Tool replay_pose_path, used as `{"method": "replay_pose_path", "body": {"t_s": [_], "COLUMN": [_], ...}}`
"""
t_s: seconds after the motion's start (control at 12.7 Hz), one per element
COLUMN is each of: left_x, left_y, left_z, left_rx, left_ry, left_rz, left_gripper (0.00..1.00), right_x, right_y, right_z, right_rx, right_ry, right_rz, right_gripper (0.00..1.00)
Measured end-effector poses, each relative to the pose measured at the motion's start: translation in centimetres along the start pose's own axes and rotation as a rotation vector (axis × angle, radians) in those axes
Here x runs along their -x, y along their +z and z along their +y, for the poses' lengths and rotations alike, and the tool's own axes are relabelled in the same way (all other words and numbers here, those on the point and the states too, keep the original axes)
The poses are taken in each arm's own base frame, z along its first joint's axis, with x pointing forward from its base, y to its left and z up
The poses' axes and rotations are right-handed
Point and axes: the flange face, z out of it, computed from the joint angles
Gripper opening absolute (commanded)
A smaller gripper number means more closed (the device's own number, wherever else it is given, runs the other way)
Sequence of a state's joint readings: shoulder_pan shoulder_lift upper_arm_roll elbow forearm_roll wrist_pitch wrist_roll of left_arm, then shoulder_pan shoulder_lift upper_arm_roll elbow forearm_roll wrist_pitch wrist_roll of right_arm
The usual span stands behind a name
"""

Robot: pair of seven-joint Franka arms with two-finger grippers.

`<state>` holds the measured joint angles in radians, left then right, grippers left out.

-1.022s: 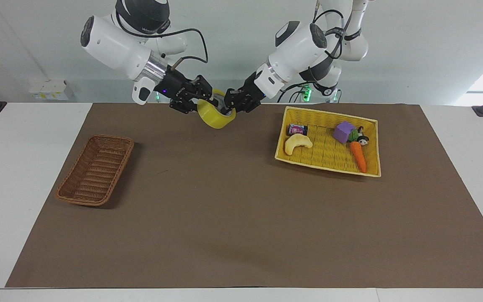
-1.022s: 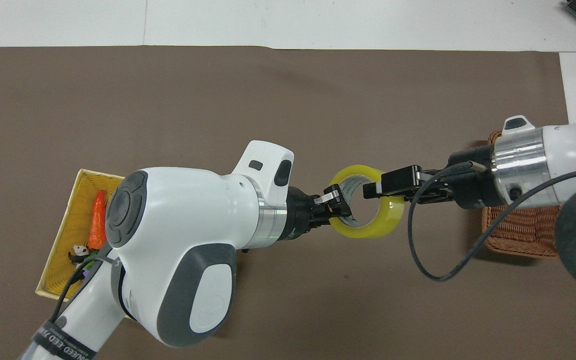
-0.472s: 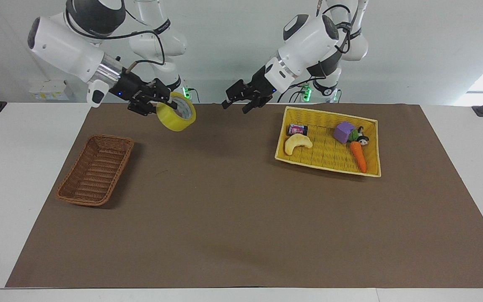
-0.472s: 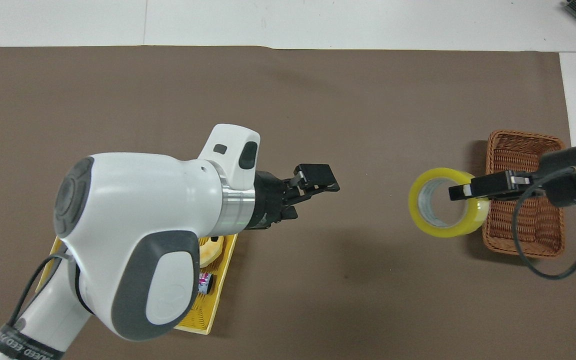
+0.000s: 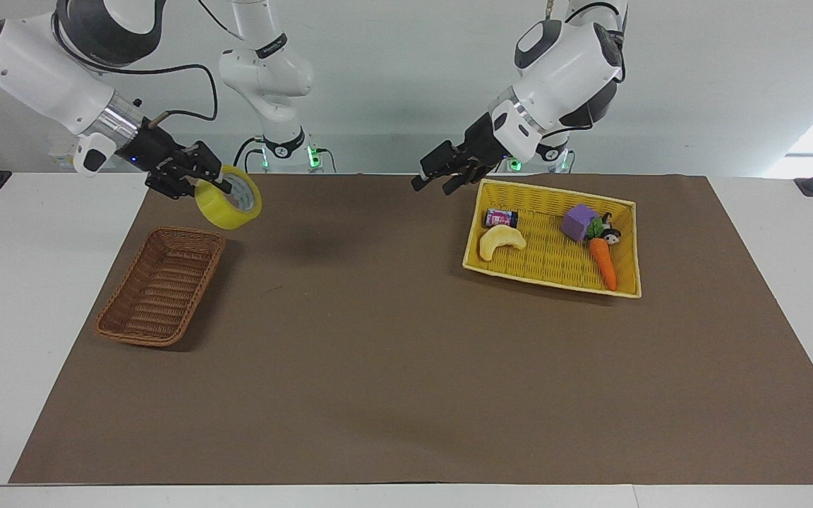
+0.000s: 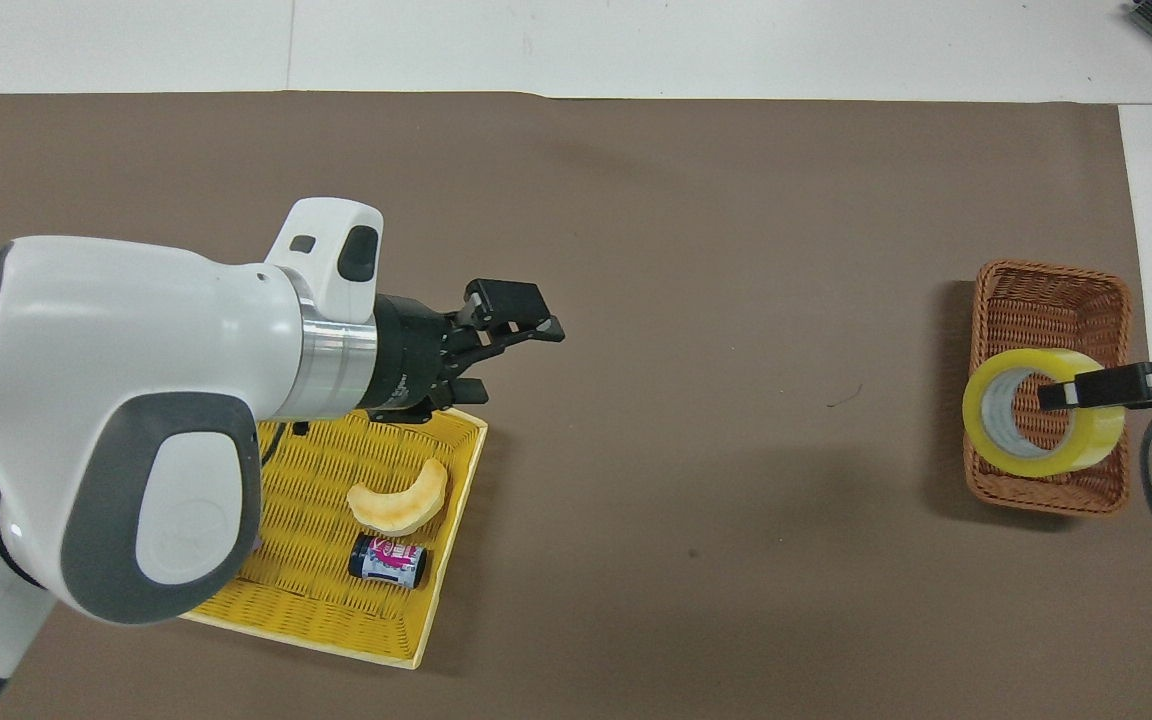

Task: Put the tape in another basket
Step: 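Lower the tape into the wicker basket while the left gripper withdraws, then open the right gripper and release the tape in the wicker basket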

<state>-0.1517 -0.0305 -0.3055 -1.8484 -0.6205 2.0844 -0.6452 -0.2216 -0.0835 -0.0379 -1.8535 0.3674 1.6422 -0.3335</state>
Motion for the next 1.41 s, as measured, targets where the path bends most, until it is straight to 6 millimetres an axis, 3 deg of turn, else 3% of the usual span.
{"method": "replay_pose_path", "body": {"t_s": [0.16, 0.55, 0.71, 1.02, 1.1, 1.26, 1.41], "left_x": [-2.5, -9.9, -11.8, -13.6, -13.8, -13.4, -12.5], "left_y": [-1.4, -7.0, -8.9, -11.1, -11.7, -13.5, -16.2], "left_z": [-2.4, -9.5, -12.0, -15.7, -16.3, -15.9, -14.7], "left_rx": [-0.104, -0.201, -0.252, -0.455, -0.526, -0.611, -0.647], "left_ry": [0.02, -0.015, 0.02, 0.296, 0.355, 0.424, 0.424], "left_rz": [0.059, 0.175, 0.209, 0.192, 0.178, 0.126, 0.05], "left_gripper": [1.0, 1.0, 1.0, 1.0, 1.0, 1.0, 1.0], "right_x": [-0.1, 0.8, 0.8, 0.1, 0.1, 0.1, 0.1], "right_y": [0.5, 6.8, 9.4, 12.6, 13.0, 13.5, 13.5], "right_z": [2.2, 18.6, 21.3, 23.9, 24.3, 25.1, 25.5], "right_rx": [-0.009, -0.226, -0.288, -0.334, -0.339, -0.326, -0.318], "right_ry": [0.033, 0.09, 0.088, 0.066, 0.056, 0.028, 0.014], "right_rz": [0.0, 0.011, 0.021, 0.062, 0.065, 0.085, 0.102], "right_gripper": [0.0, 0.0, 0.0, 0.0, 0.08, 0.99, 1.0]}}
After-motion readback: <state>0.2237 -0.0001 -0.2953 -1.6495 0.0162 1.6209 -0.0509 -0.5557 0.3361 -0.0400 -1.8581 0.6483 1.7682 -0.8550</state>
